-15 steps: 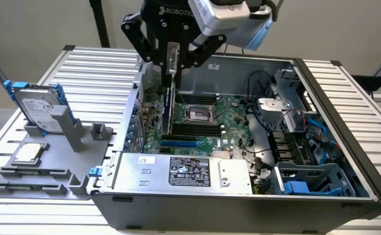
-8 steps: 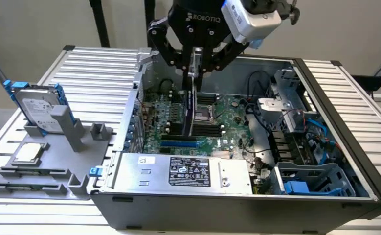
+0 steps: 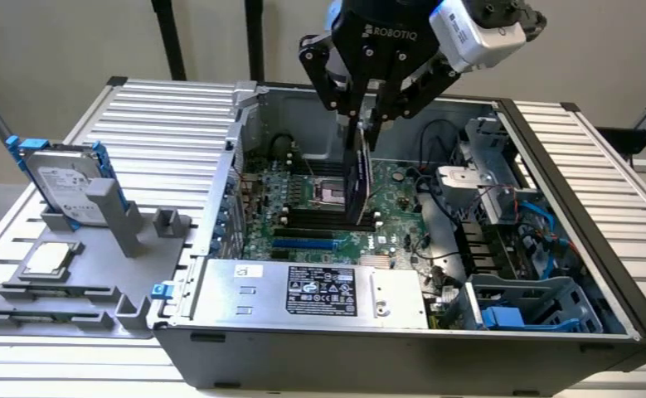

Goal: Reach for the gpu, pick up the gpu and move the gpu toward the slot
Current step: 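Pick up the gpu and move the gpu toward the slot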

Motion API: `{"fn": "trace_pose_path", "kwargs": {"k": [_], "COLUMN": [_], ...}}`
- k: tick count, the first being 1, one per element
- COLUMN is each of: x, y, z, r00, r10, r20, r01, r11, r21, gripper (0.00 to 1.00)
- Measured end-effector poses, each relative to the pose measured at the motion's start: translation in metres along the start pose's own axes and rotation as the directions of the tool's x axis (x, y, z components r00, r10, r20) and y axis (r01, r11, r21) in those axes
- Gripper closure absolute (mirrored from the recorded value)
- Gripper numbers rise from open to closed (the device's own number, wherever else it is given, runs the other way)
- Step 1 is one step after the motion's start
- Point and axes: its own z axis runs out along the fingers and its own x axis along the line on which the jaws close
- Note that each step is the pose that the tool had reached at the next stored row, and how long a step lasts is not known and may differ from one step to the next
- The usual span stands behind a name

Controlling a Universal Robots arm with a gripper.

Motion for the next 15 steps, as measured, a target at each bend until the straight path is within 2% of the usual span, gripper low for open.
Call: {"fn": "trace_pose_path", "kwargs": {"k": [3, 8, 15], "x": [-0.006, -0.008, -0.008], "y": [0.0116, 0.0288, 0.0294], "z": [0.0015, 0.0030, 0.0030], "r00": [1.0000, 1.0000, 1.0000], "r10": [0.000, 0.000, 0.000], "r20": [-0.0001, 0.0002, 0.0001], "r01": [0.000, 0.000, 0.000], "r11": [1.0000, 1.0000, 1.0000], "r21": [0.0001, 0.0001, 0.0001], "gripper": [0.74, 0.74, 0.74]}}
